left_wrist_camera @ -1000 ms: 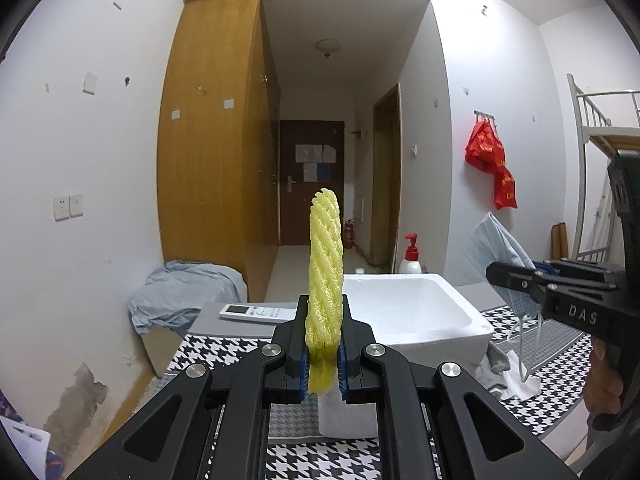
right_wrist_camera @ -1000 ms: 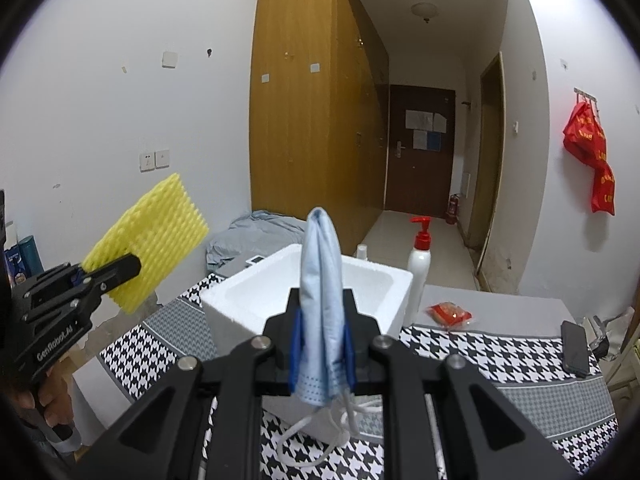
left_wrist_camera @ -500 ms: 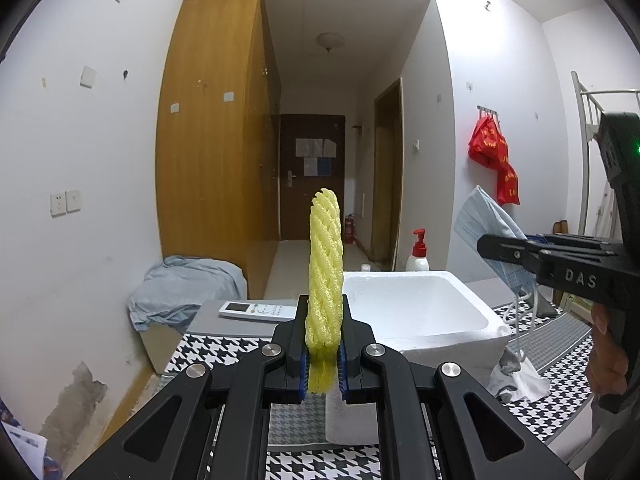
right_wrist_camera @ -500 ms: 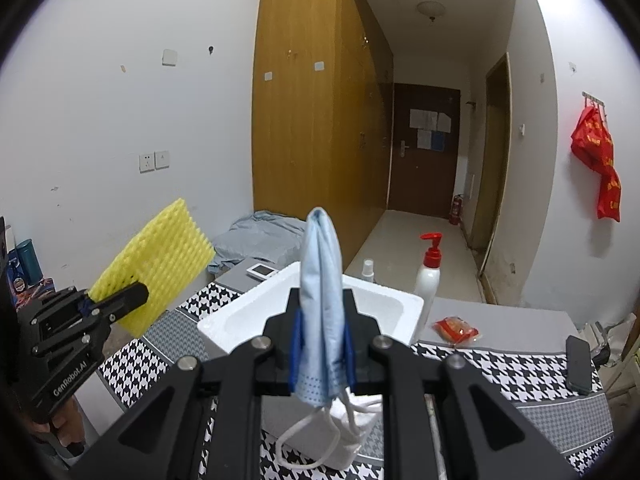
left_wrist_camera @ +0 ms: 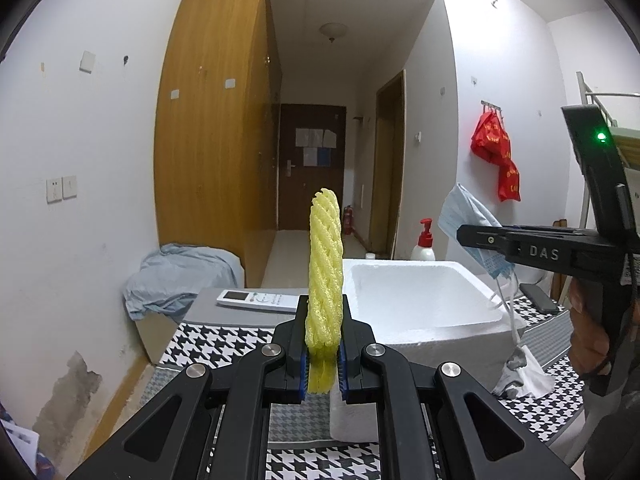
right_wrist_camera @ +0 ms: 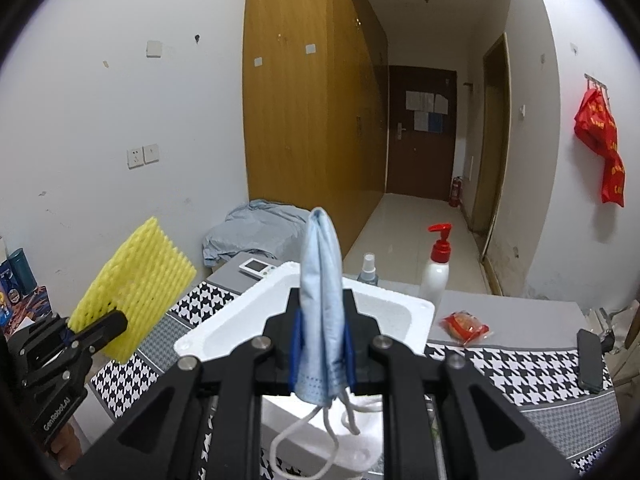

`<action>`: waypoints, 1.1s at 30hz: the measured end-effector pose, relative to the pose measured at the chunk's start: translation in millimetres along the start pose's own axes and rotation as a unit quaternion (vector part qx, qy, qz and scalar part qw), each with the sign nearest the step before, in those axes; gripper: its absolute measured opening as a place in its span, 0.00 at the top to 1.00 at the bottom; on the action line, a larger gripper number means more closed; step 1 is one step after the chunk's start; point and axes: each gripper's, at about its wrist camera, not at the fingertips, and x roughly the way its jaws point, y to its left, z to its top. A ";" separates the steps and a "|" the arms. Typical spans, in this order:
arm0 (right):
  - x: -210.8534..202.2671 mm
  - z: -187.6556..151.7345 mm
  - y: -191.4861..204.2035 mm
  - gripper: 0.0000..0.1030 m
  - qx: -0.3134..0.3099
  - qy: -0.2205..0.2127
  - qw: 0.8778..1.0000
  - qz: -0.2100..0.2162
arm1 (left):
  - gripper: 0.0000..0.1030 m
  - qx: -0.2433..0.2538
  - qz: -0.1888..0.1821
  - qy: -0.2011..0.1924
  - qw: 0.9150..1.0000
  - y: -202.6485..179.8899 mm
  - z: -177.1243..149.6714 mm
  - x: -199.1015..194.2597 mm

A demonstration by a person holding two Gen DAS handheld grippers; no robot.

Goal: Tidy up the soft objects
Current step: 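Carry the mask and yellow sleeve up over the white foam box with both grippers, then open the right gripper to drop the mask into the foam box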

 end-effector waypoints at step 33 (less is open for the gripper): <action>41.4 -4.9 -10.9 0.35 0.017 0.047 0.999 0.010 | 0.89 -0.005 0.009 0.014 1.000 4.1 -5.0 8.1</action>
